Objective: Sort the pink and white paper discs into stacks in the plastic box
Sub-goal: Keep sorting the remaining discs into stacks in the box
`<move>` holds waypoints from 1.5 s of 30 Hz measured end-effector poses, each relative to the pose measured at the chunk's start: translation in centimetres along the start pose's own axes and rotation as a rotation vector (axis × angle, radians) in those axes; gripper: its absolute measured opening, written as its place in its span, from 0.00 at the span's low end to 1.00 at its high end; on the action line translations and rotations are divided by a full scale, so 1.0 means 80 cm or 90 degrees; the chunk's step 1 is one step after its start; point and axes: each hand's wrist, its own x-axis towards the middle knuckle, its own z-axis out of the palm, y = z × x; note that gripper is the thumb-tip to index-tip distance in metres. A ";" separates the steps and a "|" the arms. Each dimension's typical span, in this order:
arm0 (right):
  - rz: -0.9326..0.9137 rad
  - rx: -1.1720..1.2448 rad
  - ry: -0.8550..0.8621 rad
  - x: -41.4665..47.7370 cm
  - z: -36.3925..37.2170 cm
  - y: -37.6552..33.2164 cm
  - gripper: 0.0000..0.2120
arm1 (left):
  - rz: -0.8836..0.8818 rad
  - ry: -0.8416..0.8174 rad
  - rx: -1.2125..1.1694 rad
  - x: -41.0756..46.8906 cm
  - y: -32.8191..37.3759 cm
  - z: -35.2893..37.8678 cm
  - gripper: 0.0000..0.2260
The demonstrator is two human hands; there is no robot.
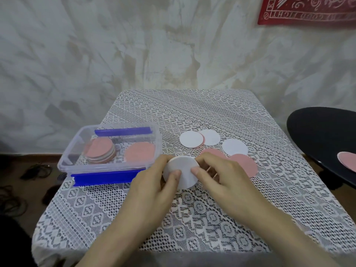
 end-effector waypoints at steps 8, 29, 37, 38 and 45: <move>0.029 0.126 -0.036 0.035 0.035 -0.041 0.04 | -0.089 0.041 -0.053 -0.004 -0.027 -0.055 0.02; 0.050 -0.058 -0.094 0.208 0.147 -0.133 0.05 | -0.230 0.223 0.149 0.000 -0.104 -0.194 0.17; -0.037 -0.345 -0.187 0.220 0.164 -0.138 0.06 | -0.246 0.211 0.160 -0.001 -0.109 -0.196 0.20; -0.040 -0.349 -0.198 0.220 0.162 -0.139 0.09 | -0.244 0.210 0.160 -0.001 -0.110 -0.196 0.20; -0.038 -0.371 -0.263 0.225 0.168 -0.139 0.25 | -0.246 0.212 0.160 0.001 -0.118 -0.195 0.20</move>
